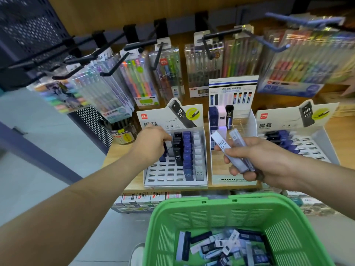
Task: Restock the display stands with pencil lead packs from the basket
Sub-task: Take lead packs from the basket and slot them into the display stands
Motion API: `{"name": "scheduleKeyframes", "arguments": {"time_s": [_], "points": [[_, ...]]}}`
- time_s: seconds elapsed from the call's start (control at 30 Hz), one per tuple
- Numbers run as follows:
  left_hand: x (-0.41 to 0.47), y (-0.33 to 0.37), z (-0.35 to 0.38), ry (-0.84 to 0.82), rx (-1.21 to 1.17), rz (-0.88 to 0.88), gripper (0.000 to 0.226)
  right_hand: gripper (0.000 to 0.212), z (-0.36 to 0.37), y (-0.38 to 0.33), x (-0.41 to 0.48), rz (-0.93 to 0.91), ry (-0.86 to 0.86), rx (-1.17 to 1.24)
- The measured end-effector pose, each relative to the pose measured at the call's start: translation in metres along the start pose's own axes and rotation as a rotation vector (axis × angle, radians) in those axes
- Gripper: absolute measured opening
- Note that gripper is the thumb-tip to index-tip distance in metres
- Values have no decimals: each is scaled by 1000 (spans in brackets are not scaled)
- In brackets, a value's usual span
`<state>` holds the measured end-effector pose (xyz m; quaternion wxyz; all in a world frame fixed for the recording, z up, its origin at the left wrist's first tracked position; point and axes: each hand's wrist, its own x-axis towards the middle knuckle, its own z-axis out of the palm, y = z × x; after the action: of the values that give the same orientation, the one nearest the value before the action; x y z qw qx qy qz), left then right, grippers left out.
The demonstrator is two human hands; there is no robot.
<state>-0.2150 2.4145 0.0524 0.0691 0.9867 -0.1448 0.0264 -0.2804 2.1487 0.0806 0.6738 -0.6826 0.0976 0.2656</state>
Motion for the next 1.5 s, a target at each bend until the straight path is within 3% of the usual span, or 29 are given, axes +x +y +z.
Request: {"name": "scheduleKeyframes", "arguments": {"time_s": [0.1, 0.2, 0.27, 0.33, 0.4, 0.47, 0.63, 0.8, 1.0, 1.23, 1.5], "points": [[-1, 4, -4, 17, -10, -28, 46, 13, 4, 1, -1, -35, -32, 3], [0, 20, -22, 90, -357, -180, 36, 21, 5, 1, 0, -51, -52, 11], [0, 34, -40, -34, -804, -249, 27, 23, 6, 2, 1, -51, -60, 30], [-3, 48, -54, -253, -1096, -228, 13, 23, 7, 3, 3, -58, -63, 31], [-8, 60, -58, -387, -1177, -187, 20, 23, 8, 3, 3, -79, -70, 11], [-12, 71, -56, -403, -1188, -151, 26, 22, 9, 2, 3, -95, -82, -6], [-13, 64, -61, -259, -1142, -149, 18, 21, 8, 2, 3, -95, -54, -53], [-2, 20, -72, -50, -471, -144, 21, 20, 6, 8, 9, -14, -7, -21], [-8, 4, -47, -90, -27, -3, 21, 25, 3, 16, 11, 3, -21, -44], [-18, 8, -25, -74, 20, 85, 20, 27, 0, 18, 14, -12, -7, -94], [-14, 7, -25, -102, -17, 36, 17, 25, 0, 17, 15, 20, 3, -53]]}}
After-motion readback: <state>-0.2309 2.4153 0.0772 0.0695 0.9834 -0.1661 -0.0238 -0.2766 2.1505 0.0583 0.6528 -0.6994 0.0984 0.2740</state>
